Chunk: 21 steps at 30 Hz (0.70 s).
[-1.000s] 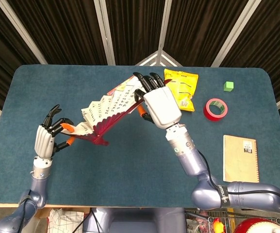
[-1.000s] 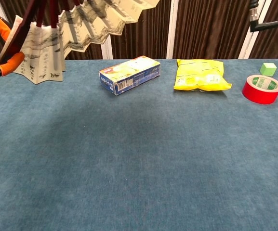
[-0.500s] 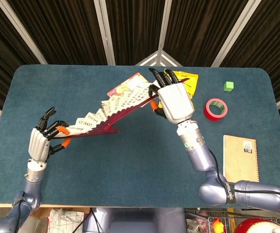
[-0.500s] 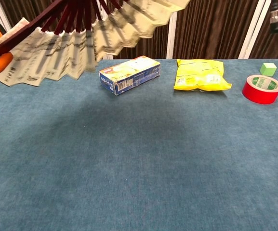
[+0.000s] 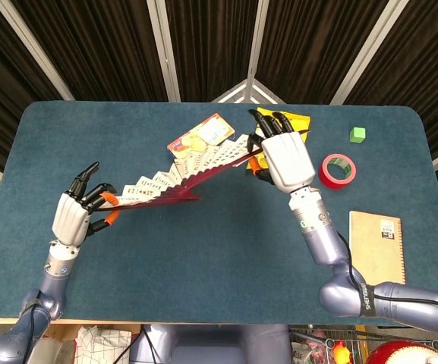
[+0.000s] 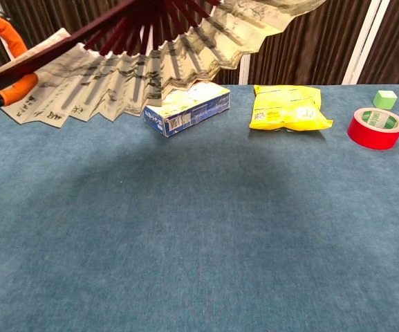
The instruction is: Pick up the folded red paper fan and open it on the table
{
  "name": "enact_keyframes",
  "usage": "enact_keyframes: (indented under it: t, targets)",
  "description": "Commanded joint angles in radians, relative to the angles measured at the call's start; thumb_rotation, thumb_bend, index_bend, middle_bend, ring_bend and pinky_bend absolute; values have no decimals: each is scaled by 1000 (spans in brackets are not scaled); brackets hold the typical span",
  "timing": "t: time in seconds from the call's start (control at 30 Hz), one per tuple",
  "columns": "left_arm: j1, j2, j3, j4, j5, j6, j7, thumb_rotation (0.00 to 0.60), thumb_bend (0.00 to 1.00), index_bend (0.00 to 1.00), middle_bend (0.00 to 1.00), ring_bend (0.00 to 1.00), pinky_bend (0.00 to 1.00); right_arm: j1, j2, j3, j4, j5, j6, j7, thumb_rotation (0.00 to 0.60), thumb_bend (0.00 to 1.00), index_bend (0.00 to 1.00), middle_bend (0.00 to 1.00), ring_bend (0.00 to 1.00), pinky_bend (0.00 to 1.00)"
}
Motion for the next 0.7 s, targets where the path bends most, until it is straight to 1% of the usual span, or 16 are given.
enact_keyframes:
  t: [0.03,0.1,0.4,0.7]
  targets:
    - [-24,15,18,2,19,10,58,600,495,718,467,80,212,-11,5,-2,9,0,-2,11,600,461,910,161,212,163]
    - [-30,26,26,-5,25,16,84,600,495,718,467,80,212,-17,12,-5,15,-7,-6,16,600,461,910,161,212,163]
    - [-26,59,31,-39,26,40,120,600,494,719,468,80,212,-45,27,-12,29,-24,-10,47,600,463,911,161,212,163]
    - [-36,67,46,-43,41,56,179,600,494,719,467,80,212,-57,16,-27,67,-35,-23,49,600,469,911,161,212,163]
